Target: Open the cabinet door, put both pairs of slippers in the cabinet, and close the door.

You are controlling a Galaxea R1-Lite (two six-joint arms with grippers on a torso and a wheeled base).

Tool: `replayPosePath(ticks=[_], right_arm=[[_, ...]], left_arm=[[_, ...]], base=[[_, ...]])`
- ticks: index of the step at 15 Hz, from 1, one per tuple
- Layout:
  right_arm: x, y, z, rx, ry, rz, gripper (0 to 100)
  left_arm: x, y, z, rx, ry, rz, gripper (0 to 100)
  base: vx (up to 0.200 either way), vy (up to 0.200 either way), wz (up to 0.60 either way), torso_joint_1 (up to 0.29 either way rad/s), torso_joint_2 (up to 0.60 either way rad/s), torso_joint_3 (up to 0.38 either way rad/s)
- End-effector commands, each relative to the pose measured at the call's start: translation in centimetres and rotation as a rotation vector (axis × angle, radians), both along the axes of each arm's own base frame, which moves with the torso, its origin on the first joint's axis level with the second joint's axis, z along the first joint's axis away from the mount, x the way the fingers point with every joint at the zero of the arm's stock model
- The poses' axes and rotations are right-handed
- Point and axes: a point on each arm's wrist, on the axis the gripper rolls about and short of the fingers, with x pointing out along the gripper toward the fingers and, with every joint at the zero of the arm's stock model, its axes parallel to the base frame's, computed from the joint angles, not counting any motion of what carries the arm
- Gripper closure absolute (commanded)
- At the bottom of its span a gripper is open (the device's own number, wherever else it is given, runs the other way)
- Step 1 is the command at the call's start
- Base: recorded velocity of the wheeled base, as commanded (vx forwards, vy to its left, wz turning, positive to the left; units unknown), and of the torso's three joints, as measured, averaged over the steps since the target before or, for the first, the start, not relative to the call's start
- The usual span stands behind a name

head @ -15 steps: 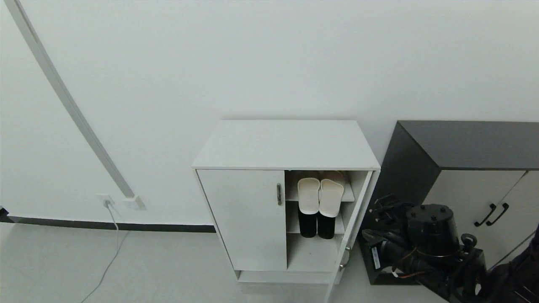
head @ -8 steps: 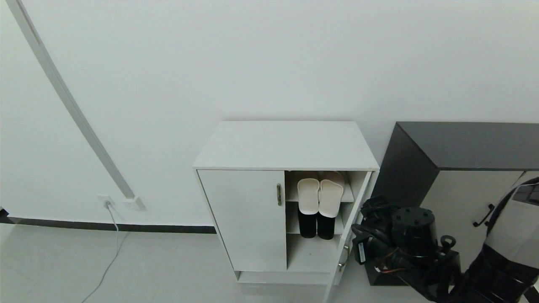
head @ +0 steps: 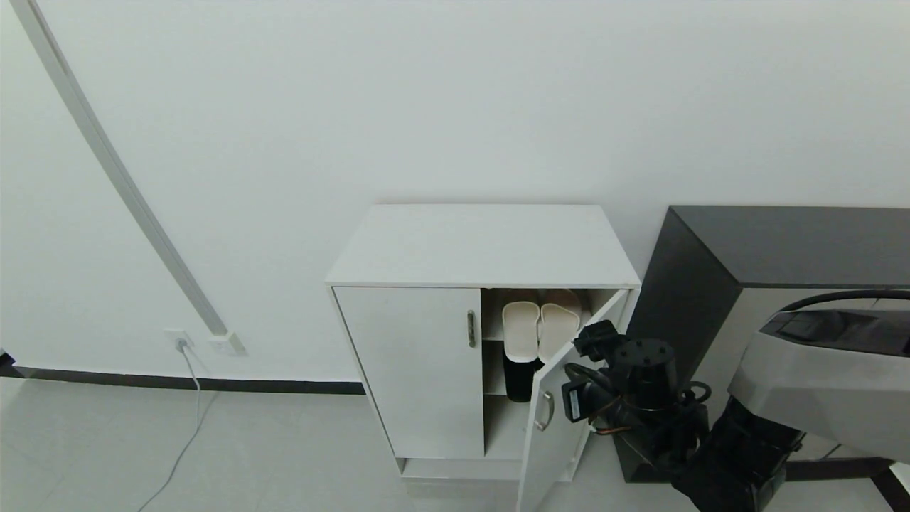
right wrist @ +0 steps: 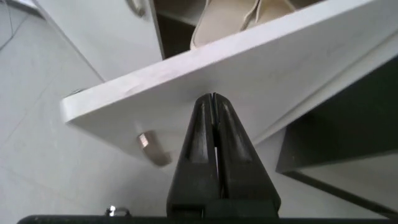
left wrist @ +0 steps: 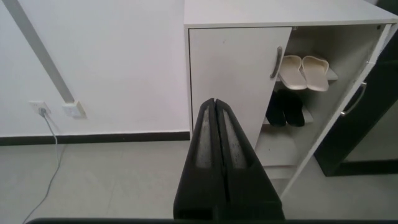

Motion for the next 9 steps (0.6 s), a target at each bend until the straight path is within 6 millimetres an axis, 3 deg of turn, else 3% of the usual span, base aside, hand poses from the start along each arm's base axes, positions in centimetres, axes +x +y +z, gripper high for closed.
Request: replayPosePath(ticks=[1, 9], right_arm=[[1.7, 0.5, -0.9, 0.001, -0.002, -0.016, 100], [6.5, 1.6, 0.2, 0.009, -0.007, -0.044, 100]], left_arm=[[0.0, 0.0, 0.0, 0.000, 0.002, 0.000, 100], [0.0, 0.0, 0.0, 0.000, 0.000, 0.000, 100]], base=[[0.000, 0.000, 0.00, 0.000, 0.00, 0.000], [0.000, 0.000, 0.00, 0.000, 0.00, 0.000]])
